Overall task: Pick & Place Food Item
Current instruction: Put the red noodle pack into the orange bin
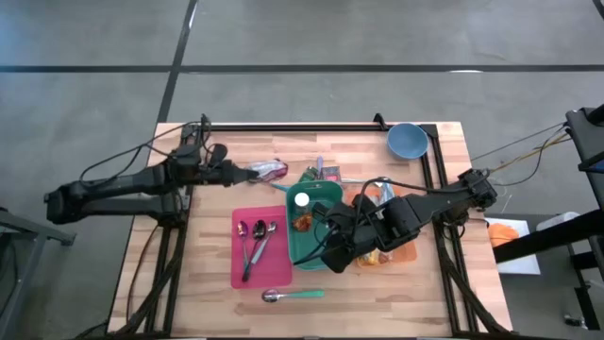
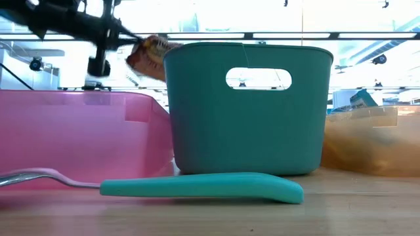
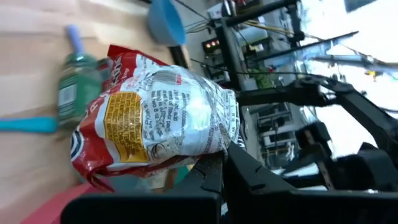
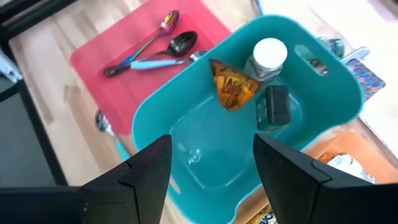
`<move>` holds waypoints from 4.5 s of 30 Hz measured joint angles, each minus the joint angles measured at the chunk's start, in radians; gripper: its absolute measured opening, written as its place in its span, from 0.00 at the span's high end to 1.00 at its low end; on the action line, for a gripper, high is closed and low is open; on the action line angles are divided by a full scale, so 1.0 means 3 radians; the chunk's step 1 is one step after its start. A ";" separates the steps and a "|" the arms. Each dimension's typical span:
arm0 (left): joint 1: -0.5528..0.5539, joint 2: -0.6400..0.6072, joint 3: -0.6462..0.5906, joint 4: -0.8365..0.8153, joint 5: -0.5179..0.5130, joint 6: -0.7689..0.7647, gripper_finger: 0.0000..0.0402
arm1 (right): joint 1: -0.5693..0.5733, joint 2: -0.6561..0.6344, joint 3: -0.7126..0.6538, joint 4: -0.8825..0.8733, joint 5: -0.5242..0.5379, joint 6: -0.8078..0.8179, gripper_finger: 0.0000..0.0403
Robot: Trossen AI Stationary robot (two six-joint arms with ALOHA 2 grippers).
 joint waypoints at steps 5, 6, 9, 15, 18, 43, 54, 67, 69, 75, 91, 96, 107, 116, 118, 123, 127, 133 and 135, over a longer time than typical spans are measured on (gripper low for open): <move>-0.0054 0.0208 0.0511 -0.0458 0.0001 0.0345 1.00 | 0.0000 -0.0003 0.0000 -0.0002 0.0077 0.0076 0.45; -0.0067 0.0260 0.0607 -0.0574 0.0000 0.0407 1.00 | 0.0000 -0.0005 0.0000 -0.0002 0.0083 0.0114 0.45; -0.0128 0.0415 0.0875 -0.0850 0.0000 0.0507 1.00 | 0.0005 -0.0027 0.0000 0.0013 0.0077 0.0038 0.45; -0.0285 0.0689 0.1245 -0.0952 0.0014 0.0594 1.00 | -0.0025 -0.0029 -0.0001 0.0040 -0.0268 -0.0447 0.45; -0.0355 0.0788 0.1389 -0.0945 0.0038 0.0615 1.00 | -0.0032 -0.0031 -0.0001 0.0089 -0.0199 -0.0742 0.45; -0.1130 0.1383 0.2165 -0.0729 -0.0077 0.0628 1.00 | 0.0126 -0.0032 0.0333 0.0808 0.1618 -0.3379 0.45; -0.1155 0.1422 0.2245 -0.0563 -0.0078 0.0665 1.00 | 0.0126 -0.0031 0.0298 0.0818 0.1639 -0.3434 0.45; -0.1181 0.1422 0.2244 -0.0542 -0.0076 0.0664 1.00 | 0.0126 -0.0031 0.0296 0.0842 0.1660 -0.3464 0.78; -0.1185 0.1422 0.2244 -0.0540 -0.0077 0.0664 1.00 | 0.0126 -0.0031 0.0296 0.0843 0.1660 -0.3465 0.86; -0.1190 0.1420 0.2243 -0.0539 -0.0064 0.0660 1.00 | 0.0126 -0.0031 0.0301 0.0837 0.1658 -0.3464 0.97; -0.1211 0.1417 0.2241 -0.0360 0.0075 0.0566 0.75 | 0.0128 -0.0031 0.0322 0.0842 0.1496 -0.3454 0.97; -0.1217 0.1417 0.2241 -0.0375 0.0130 0.0519 0.54 | 0.0138 -0.0031 0.0322 0.0842 0.1496 -0.3461 0.97; -0.1217 0.1417 0.2239 -0.0415 0.0137 0.0486 0.32 | 0.0142 -0.0047 0.0322 0.0818 0.1504 -0.3234 0.97; -0.1217 0.1415 0.2239 -0.0415 0.0133 0.0427 0.32 | 0.0142 -0.0183 0.0322 0.0778 0.1508 -0.3009 0.98; -0.1217 0.1415 0.2239 -0.0412 0.0118 0.0446 0.32 | 0.0142 -0.0222 0.0323 0.0726 0.1504 -0.2937 0.98; -0.1211 0.1415 0.2239 -0.0403 0.0050 0.0500 0.32 | 0.0140 -0.0296 0.0326 0.0407 0.1461 -0.2559 0.98; -0.1207 0.1415 0.2239 -0.0411 -0.0007 0.0502 0.32 | 0.0134 -0.0334 0.0326 0.0056 0.1460 -0.2077 0.98; -0.1207 0.1415 0.2239 -0.0422 -0.0014 0.0501 0.32 | 0.0134 -0.0383 0.0326 -0.0624 0.1467 -0.1155 0.98; -0.1207 0.1415 0.2239 -0.0451 -0.0014 0.0500 0.32 | 0.0134 -0.0389 0.0326 -0.0868 0.1404 -0.0842 0.98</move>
